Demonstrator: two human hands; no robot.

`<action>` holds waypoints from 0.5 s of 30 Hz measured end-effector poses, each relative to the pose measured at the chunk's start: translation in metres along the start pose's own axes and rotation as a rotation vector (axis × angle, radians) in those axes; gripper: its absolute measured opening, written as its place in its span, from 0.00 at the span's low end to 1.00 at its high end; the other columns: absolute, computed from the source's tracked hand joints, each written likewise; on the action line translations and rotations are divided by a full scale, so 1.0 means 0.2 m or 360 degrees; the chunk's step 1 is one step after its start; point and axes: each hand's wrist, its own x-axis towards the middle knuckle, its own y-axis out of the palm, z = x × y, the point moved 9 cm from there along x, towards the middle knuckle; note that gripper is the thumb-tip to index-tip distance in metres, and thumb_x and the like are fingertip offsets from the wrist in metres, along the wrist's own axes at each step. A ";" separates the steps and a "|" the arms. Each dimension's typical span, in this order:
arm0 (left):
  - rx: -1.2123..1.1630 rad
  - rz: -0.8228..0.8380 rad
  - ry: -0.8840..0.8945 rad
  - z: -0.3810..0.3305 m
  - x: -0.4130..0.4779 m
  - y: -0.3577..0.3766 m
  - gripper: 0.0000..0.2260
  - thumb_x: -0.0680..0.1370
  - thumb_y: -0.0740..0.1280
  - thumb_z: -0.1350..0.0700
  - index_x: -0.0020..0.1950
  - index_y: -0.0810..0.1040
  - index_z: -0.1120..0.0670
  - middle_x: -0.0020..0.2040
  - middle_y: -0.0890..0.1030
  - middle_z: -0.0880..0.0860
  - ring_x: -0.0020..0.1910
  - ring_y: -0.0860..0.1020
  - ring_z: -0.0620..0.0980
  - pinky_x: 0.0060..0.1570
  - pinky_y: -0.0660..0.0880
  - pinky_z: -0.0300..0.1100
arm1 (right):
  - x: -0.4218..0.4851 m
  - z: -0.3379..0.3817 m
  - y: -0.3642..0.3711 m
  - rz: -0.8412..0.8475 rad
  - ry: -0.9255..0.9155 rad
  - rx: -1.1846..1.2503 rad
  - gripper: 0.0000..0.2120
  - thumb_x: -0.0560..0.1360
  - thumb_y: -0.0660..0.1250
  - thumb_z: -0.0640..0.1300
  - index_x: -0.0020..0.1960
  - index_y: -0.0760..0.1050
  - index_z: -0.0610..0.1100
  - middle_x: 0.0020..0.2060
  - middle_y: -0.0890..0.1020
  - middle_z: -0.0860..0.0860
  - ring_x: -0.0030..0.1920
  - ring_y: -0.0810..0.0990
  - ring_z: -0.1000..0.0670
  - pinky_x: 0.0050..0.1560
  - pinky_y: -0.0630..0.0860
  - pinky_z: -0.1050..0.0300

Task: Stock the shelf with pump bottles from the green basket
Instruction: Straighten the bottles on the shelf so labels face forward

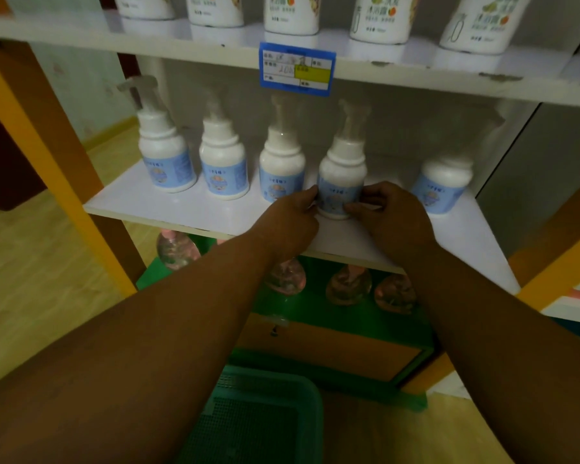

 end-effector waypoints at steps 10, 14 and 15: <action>-0.0002 0.0144 -0.0038 0.05 0.02 0.06 0.37 0.73 0.62 0.64 0.80 0.53 0.48 0.77 0.64 0.50 0.74 0.64 0.49 0.72 0.64 0.49 | 0.00 -0.01 -0.01 -0.0037 0.0005 -0.0012 0.17 0.67 0.74 0.63 0.52 0.76 0.59 0.46 0.81 0.64 0.45 0.80 0.64 0.45 0.75 0.66; 0.0035 0.0150 -0.0035 0.05 0.02 0.07 0.38 0.72 0.62 0.63 0.80 0.52 0.49 0.78 0.62 0.50 0.75 0.63 0.49 0.73 0.64 0.50 | -0.01 -0.01 -0.01 -0.0042 -0.0010 -0.0027 0.17 0.68 0.73 0.63 0.53 0.76 0.59 0.46 0.80 0.64 0.43 0.80 0.65 0.43 0.74 0.68; 0.0049 0.0152 -0.0033 0.04 0.03 0.07 0.38 0.72 0.62 0.62 0.80 0.51 0.48 0.78 0.62 0.50 0.75 0.63 0.49 0.73 0.64 0.50 | -0.01 -0.01 -0.01 -0.0044 -0.0009 -0.0028 0.17 0.68 0.73 0.63 0.53 0.76 0.59 0.46 0.80 0.64 0.43 0.80 0.65 0.42 0.74 0.68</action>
